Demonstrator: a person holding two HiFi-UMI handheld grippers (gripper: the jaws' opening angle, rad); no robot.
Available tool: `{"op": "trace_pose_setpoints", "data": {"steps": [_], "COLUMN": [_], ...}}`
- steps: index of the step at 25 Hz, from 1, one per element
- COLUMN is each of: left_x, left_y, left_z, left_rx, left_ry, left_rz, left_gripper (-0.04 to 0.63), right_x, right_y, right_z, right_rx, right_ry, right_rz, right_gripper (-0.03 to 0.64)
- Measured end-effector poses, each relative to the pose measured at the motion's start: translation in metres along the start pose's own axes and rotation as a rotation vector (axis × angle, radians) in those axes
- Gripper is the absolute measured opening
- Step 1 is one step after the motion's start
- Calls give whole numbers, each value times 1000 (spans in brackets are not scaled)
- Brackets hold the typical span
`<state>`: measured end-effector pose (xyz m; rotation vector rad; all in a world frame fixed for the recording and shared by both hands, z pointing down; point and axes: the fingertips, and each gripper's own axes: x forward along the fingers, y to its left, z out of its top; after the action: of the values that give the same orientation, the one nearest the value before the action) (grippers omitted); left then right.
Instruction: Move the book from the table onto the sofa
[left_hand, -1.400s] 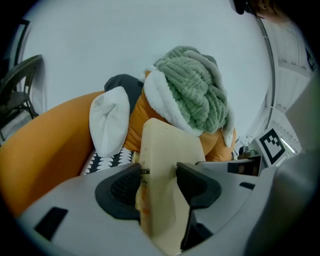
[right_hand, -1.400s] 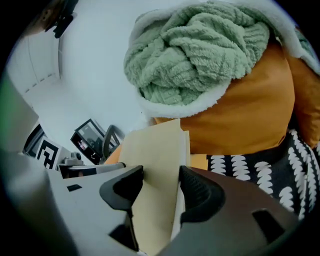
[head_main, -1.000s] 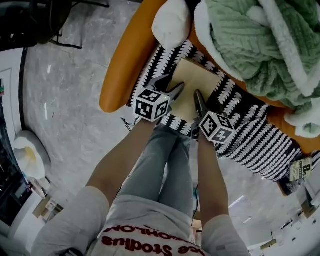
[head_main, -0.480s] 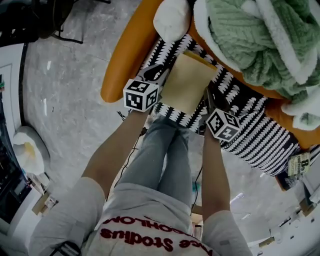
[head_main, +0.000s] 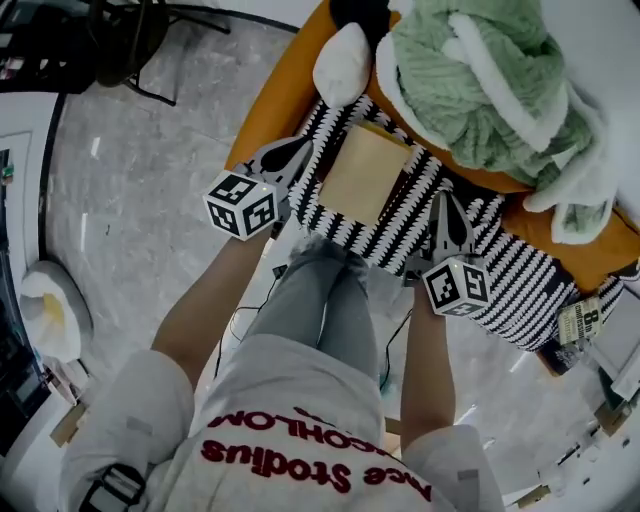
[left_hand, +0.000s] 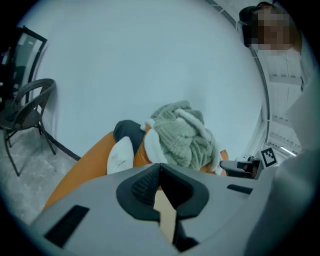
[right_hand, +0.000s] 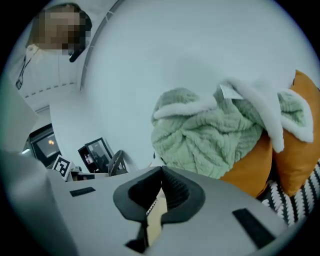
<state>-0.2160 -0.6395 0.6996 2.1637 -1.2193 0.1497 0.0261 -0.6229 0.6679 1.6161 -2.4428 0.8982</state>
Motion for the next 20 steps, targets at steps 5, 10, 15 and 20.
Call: {"op": "trace_pose_setpoints", "data": {"steps": [5, 10, 15, 20], "left_x": [-48, -107, -155, -194], "left_y": [-43, -84, -110, -131], "left_z": [57, 110, 151, 177], "left_rx": [14, 59, 82, 115], "left_ry": [-57, -134, -215, -284], "left_rz": [-61, -115, -152, -180], "left_gripper": [17, 17, 17, 17], "right_x": [-59, -125, -177, -214], "right_y": [45, 83, 114, 138], "right_z": [74, 126, 159, 175], "right_rx": [-62, -101, -140, -199], "right_ry": [-93, -188, -270, -327], "right_rz": [26, 40, 47, 52], "right_gripper": [26, 26, 26, 26]}}
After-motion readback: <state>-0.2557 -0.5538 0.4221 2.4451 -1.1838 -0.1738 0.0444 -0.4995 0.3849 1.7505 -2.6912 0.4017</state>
